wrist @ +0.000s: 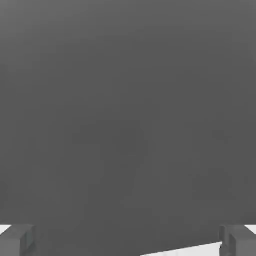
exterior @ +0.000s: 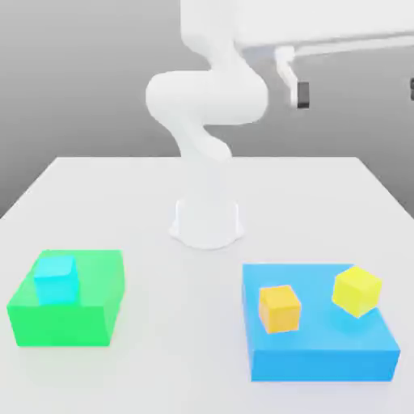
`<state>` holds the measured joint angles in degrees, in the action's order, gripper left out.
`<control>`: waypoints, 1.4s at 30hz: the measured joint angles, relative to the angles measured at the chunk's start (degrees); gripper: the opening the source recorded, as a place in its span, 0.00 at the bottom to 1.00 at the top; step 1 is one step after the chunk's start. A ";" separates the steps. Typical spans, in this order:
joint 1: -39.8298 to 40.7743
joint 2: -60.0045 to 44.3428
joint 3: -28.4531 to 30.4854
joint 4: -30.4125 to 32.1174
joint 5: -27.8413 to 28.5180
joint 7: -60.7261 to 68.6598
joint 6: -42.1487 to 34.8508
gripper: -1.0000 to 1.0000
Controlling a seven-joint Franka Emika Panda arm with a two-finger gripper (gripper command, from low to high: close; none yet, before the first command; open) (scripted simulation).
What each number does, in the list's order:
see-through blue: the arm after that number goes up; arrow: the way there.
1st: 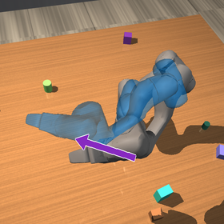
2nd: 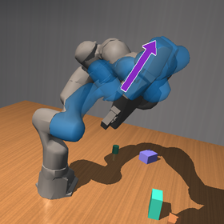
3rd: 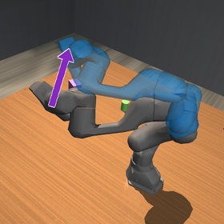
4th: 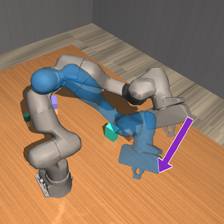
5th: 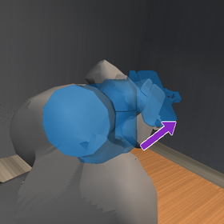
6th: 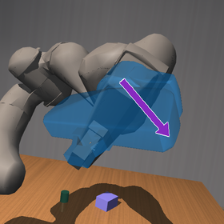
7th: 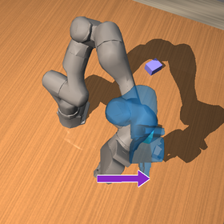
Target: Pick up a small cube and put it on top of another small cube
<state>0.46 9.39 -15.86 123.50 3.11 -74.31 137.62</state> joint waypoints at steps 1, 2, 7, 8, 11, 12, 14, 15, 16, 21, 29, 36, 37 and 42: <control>-0.37 -2.13 -0.65 -0.47 0.80 -2.05 0.31 0.50; -0.88 -4.28 -1.41 -0.95 1.59 -4.08 0.61 0.50; -4.48 -15.08 -2.83 -3.35 5.99 -14.52 2.08 0.50; -5.17 -17.24 -2.93 -3.85 6.80 -16.56 2.29 0.50; -7.89 -23.66 -2.67 -5.31 8.85 -22.43 3.13 0.50; -8.86 -25.78 -2.58 -5.79 9.43 -24.30 3.43 0.50; -11.05 -29.98 -2.13 -6.75 10.28 -27.84 4.01 0.50; -12.15 -32.05 -1.90 -7.22 10.60 -29.55 4.33 0.50; -13.21 -34.12 -1.70 -7.69 10.88 -31.23 4.66 0.50; -17.55 -44.41 0.54 -10.13 12.88 -36.84 8.93 0.50; -18.76 -48.28 1.96 -11.10 14.02 -37.76 11.87 0.00; -12.67 -36.56 0.94 -6.17 10.33 -32.30 5.26 0.00; -10.88 -34.77 1.58 -4.85 9.92 -30.76 4.89 0.00; -2.70 -25.99 5.59 1.94 7.44 -22.75 3.44 0.00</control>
<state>-2.24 -16.59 -10.27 125.44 10.55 -97.06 141.06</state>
